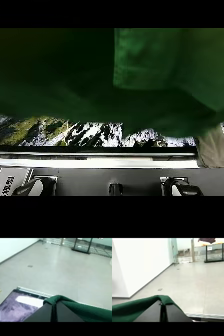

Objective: Fold the clothes and pants, and hang the long-sleeved shirts on hangers.

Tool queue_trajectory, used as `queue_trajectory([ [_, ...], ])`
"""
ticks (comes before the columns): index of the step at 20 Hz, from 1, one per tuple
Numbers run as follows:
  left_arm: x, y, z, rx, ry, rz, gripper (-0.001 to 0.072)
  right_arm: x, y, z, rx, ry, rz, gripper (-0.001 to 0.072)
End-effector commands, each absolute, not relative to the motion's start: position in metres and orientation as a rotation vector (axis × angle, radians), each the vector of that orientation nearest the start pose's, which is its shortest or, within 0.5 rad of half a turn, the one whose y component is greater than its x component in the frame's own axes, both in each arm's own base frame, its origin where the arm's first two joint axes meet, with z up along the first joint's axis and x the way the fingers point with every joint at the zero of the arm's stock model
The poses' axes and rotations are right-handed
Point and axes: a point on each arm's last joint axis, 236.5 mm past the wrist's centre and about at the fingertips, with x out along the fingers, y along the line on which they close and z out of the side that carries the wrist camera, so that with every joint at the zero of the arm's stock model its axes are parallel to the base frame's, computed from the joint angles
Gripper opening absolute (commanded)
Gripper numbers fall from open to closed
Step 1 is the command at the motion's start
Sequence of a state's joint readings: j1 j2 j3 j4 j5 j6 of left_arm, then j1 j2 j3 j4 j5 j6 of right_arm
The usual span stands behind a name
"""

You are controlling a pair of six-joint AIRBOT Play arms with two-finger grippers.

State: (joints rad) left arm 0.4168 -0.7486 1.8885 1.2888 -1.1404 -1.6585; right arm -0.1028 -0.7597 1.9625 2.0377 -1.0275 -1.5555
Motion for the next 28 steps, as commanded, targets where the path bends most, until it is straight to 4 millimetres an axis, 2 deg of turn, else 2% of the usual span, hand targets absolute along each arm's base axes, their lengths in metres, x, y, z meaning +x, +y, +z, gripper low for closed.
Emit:
queue_trajectory([
  [1, 0.251, 0.051, 0.489, -0.235, 0.036, 0.187, 0.0015, 0.237, 0.064, 0.545, 0.267, -0.08, 0.294, 0.003],
  [3, 0.292, 0.056, 0.441, -0.287, 0.171, 0.151, 0.0015, 0.283, 0.064, 0.499, 0.322, 0.115, 0.286, 0.003],
  [4, 0.314, 0.057, 0.41, -0.3, 0.254, 0.124, 0.0015, 0.31, 0.063, 0.466, 0.339, 0.241, 0.277, 0.0031],
  [5, 0.339, 0.058, 0.37, -0.326, 0.351, 0.098, 0.0016, 0.335, 0.062, 0.432, 0.346, 0.366, 0.269, 0.0031],
  [7, 0.384, 0.056, 0.287, -0.375, 0.532, 0.066, 0.0016, 0.389, 0.059, 0.35, 0.352, 0.623, 0.257, 0.0031],
  [10, 0.444, 0.04, 0.173, -0.412, 0.738, 0.025, 0.0016, 0.459, 0.052, 0.233, 0.381, 0.901, 0.236, 0.0031],
  [13, 0.5, 0.02, 0.079, -0.406, 0.848, 0.0, 0.0016, 0.519, 0.044, 0.134, 0.443, 1.029, 0.193, 0.003],
  [15, 0.53, 0.015, 0.035, -0.407, 0.847, 0.013, 0.0016, 0.554, 0.038, 0.083, 0.482, 1.039, 0.159, 0.003],
  [18, 0.557, 0.013, -0.007, -0.408, 0.858, 0.026, 0.0016, 0.586, 0.03, 0.03, 0.516, 1.029, 0.114, 0.003],
  [20, 0.564, 0.014, -0.016, -0.409, 0.868, 0.028, 0.0016, 0.589, 0.029, 0.009, 0.523, 1.053, 0.104, 0.003],
  [22, 0.563, 0.016, -0.016, -0.41, 0.871, 0.03, 0.0016, 0.582, 0.027, 0.0, 0.503, 1.093, 0.096, 0.003],
  [24, 0.549, 0.013, -0.024, -0.415, 0.945, 0.017, 0.0016, 0.569, 0.021, -0.006, 0.466, 1.152, 0.077, 0.003],
  [28, 0.507, -0.002, -0.045, -0.415, 1.152, -0.034, 0.0016, 0.53, 0.007, -0.024, 0.406, 1.326, 0.007, 0.003],
])
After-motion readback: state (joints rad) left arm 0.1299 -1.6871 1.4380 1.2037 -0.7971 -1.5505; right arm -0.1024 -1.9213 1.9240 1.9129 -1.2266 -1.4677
